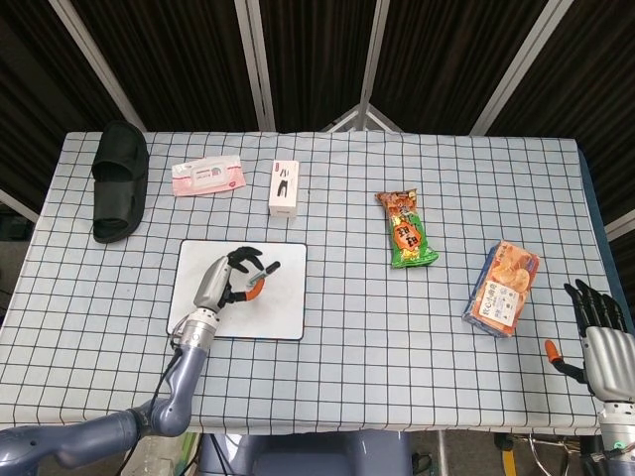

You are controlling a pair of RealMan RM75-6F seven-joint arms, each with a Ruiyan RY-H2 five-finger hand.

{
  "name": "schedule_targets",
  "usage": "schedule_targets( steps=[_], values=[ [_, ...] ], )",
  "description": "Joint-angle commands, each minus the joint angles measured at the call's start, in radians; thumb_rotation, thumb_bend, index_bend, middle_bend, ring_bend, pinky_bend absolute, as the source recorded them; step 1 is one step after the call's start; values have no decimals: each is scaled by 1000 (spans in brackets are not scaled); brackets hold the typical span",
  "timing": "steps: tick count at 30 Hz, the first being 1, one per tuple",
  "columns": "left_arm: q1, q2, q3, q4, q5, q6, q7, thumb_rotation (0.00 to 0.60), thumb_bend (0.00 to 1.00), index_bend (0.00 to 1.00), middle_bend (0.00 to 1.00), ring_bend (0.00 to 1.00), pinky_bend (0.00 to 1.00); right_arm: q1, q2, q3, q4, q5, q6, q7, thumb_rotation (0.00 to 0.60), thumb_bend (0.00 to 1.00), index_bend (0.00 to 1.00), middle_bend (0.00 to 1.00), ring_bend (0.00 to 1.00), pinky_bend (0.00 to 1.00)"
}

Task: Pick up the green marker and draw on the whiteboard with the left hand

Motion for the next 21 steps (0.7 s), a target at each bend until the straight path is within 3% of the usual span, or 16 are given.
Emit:
schedule_targets(
  steps=[1,8,12,21],
  values=[
    [8,13,2,18,6,8,-2,600,540,695,268,222,358,0,0,0,-1,-2,1,-2,600,354,0,0,0,0],
    [18,42,-27,37,28,46,-42,600,541,695,268,223,358,1,0,0,-5,-4,3,-7,600,354,0,0,0,0],
    [25,70,-57,-5,36,68,-81,600,540,695,268,222,358,2,-1,2,-4,-4,4,-6,600,354,0,0,0,0],
    [54,100,-18,-106,30,55,-75,600,540,695,268,222,358,2,-3,0,-4,-6,3,-11,600,354,0,0,0,0]
  ],
)
